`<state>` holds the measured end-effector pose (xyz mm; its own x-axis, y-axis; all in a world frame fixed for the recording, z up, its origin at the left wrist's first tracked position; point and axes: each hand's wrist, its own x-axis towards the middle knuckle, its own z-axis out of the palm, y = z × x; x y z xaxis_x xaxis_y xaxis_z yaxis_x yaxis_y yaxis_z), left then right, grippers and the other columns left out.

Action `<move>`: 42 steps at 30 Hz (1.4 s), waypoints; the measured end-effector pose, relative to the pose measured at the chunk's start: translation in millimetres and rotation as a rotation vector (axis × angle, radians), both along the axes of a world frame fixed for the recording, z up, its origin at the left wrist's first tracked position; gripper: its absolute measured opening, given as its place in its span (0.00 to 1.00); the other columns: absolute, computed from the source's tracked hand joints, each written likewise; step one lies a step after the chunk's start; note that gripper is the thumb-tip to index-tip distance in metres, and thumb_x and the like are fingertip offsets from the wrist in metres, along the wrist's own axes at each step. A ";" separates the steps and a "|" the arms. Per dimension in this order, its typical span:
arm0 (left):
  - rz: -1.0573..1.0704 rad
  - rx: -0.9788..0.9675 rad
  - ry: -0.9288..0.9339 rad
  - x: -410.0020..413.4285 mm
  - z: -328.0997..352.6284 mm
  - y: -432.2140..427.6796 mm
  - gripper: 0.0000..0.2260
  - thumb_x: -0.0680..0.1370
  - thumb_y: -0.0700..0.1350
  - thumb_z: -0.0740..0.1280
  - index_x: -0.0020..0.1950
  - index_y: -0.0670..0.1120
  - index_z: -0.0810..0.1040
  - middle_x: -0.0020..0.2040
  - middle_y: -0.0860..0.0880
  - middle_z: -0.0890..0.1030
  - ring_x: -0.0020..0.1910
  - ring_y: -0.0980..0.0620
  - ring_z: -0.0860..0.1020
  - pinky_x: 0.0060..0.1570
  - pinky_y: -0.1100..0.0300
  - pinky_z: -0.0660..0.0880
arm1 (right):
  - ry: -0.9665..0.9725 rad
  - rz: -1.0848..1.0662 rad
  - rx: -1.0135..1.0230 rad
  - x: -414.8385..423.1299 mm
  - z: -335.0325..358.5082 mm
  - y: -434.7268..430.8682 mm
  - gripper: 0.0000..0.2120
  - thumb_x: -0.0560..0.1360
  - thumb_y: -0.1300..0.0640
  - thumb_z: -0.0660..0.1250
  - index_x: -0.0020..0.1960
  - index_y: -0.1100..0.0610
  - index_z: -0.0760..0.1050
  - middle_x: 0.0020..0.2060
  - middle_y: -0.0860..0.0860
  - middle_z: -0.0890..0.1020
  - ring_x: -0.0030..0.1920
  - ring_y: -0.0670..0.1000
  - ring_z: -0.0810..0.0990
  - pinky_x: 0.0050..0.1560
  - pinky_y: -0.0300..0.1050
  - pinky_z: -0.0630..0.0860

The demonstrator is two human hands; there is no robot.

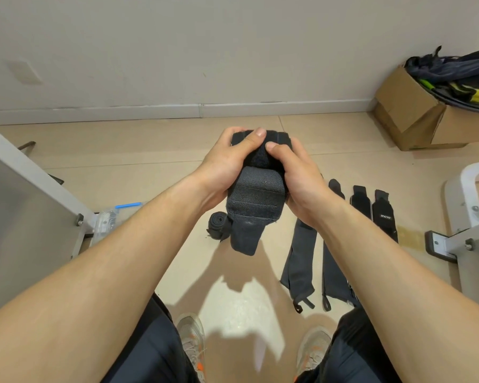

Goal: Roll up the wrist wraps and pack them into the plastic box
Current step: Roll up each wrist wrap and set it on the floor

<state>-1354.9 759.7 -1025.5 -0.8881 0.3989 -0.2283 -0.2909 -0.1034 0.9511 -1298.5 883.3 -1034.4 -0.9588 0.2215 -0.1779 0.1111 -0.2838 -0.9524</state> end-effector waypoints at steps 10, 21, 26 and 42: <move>0.371 0.122 -0.140 -24.9 -6.0 -12.5 0.20 0.80 0.50 0.71 0.69 0.47 0.69 0.60 0.43 0.83 0.56 0.43 0.84 0.47 0.47 0.84 | -0.064 -0.026 0.283 4.2 -2.5 0.6 0.07 0.80 0.54 0.70 0.54 0.54 0.74 0.32 0.42 0.82 0.32 0.41 0.80 0.37 0.39 0.76; 0.407 0.005 -0.044 -33.0 -6.2 -20.7 0.17 0.80 0.49 0.71 0.65 0.50 0.67 0.63 0.49 0.78 0.53 0.51 0.82 0.45 0.49 0.83 | -0.147 0.076 0.383 7.3 2.1 12.3 0.16 0.81 0.50 0.68 0.47 0.63 0.84 0.44 0.56 0.88 0.41 0.50 0.85 0.49 0.46 0.77; 0.426 -0.167 0.136 -33.3 -7.6 -21.8 0.16 0.78 0.52 0.72 0.59 0.56 0.67 0.56 0.50 0.79 0.57 0.46 0.81 0.56 0.39 0.80 | -0.166 0.058 0.384 8.0 3.0 10.5 0.19 0.82 0.49 0.67 0.35 0.57 0.78 0.30 0.50 0.81 0.29 0.47 0.78 0.34 0.40 0.72; 0.160 -0.500 0.547 -22.5 -27.4 0.2 0.20 0.71 0.41 0.77 0.54 0.58 0.73 0.54 0.54 0.78 0.54 0.49 0.78 0.56 0.49 0.78 | -0.278 -0.039 -0.101 10.5 13.2 18.2 0.06 0.81 0.60 0.67 0.48 0.62 0.78 0.30 0.53 0.82 0.27 0.49 0.80 0.28 0.42 0.76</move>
